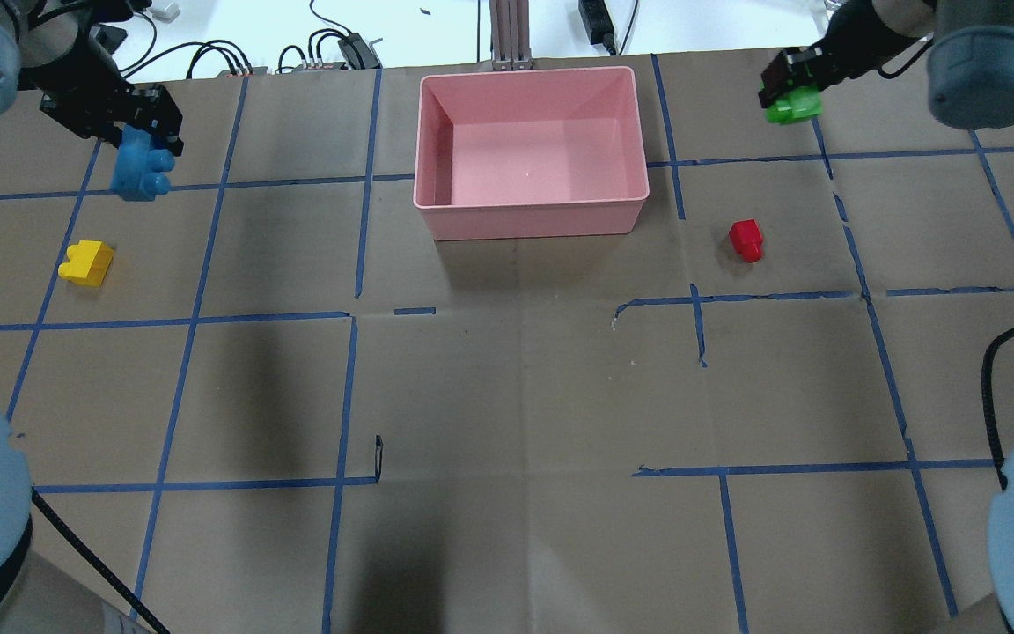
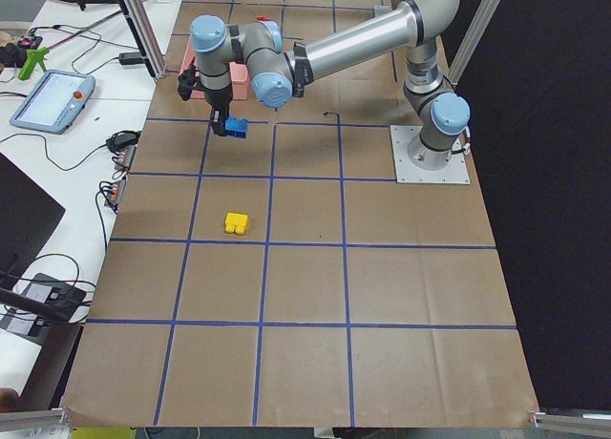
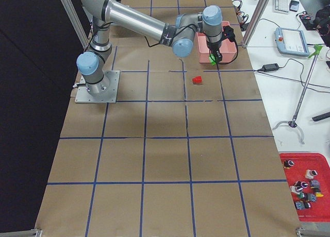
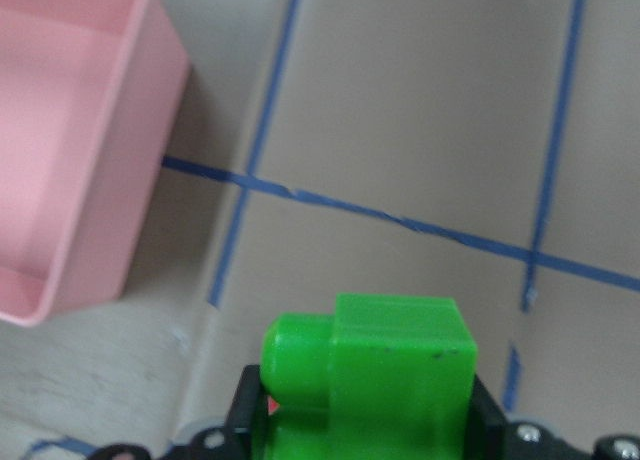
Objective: Put all blocks into box
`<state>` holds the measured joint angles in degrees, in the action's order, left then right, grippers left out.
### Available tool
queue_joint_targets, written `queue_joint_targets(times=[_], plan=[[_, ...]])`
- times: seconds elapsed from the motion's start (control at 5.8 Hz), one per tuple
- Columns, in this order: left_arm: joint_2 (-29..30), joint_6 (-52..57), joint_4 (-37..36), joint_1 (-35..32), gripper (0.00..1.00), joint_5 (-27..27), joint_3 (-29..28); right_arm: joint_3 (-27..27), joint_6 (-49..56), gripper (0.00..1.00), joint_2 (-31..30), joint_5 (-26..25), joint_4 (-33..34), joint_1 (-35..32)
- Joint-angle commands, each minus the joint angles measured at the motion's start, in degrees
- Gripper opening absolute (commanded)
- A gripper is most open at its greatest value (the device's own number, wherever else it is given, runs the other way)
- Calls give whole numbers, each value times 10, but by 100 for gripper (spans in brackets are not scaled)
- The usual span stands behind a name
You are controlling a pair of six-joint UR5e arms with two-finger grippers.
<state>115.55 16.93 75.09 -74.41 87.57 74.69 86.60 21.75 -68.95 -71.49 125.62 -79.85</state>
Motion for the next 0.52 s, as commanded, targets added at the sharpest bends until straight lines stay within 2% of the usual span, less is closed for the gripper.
queue_joint_targets(times=[0.0, 0.17, 0.34], plan=[[43, -113, 12, -72, 19, 0, -73, -29, -155, 6, 69, 34, 144, -87], [42, -152, 14, -111, 19, -1, -80, -47, -204, 6, 110, 34, 203, -117], [46, -178, 13, -132, 19, -2, -76, -47, -234, 10, 120, 34, 204, -134]])
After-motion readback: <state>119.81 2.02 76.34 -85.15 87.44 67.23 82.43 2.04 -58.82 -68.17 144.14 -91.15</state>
